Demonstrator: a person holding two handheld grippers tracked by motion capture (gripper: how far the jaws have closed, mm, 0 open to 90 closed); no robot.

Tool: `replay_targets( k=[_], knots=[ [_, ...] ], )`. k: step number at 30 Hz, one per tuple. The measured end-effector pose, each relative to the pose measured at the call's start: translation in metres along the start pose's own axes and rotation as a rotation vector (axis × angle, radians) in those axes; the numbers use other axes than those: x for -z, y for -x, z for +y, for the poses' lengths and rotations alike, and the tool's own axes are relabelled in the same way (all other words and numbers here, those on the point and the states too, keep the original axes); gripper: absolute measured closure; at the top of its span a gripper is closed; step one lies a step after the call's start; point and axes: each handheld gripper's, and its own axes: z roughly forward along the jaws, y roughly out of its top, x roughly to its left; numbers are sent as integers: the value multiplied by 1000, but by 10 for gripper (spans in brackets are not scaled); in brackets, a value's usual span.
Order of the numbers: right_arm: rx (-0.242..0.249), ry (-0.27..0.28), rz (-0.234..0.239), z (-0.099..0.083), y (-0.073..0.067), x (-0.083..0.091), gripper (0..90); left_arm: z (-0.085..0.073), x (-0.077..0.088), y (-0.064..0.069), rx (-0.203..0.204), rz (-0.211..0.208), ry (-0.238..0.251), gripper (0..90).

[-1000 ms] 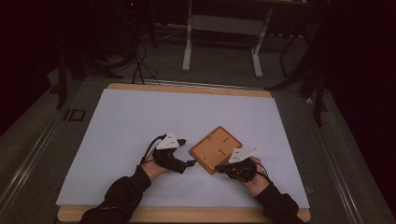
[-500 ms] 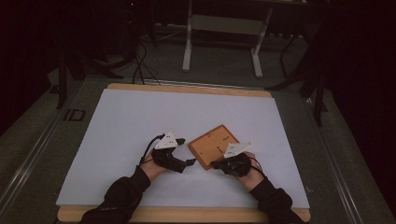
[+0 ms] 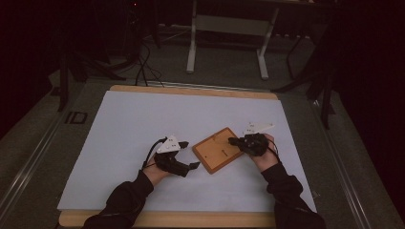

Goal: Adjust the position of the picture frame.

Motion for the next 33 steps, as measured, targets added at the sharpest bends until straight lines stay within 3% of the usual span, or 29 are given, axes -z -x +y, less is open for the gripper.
replay_targets(
  k=[4, 8, 17, 25, 33],
  knots=[
    [-11, 11, -38, 12, 15, -12, 900, 0, 1, -1, 3, -1, 5, 93],
    [-37, -13, -53, 19, 24, -29, 900, 0, 1, -1, 6, -3, 7, 93],
    [-107, -57, -111, 18, 49, -59, 900, -1, 0, 0, 3, -10, 0, 93],
    [-128, -81, -139, 20, 59, -78, 900, -3, -1, 0, 10, -21, 4, 93],
    [-114, -125, -151, 20, 61, -89, 900, -3, 0, 0, 12, -21, 9, 93]
  ],
)
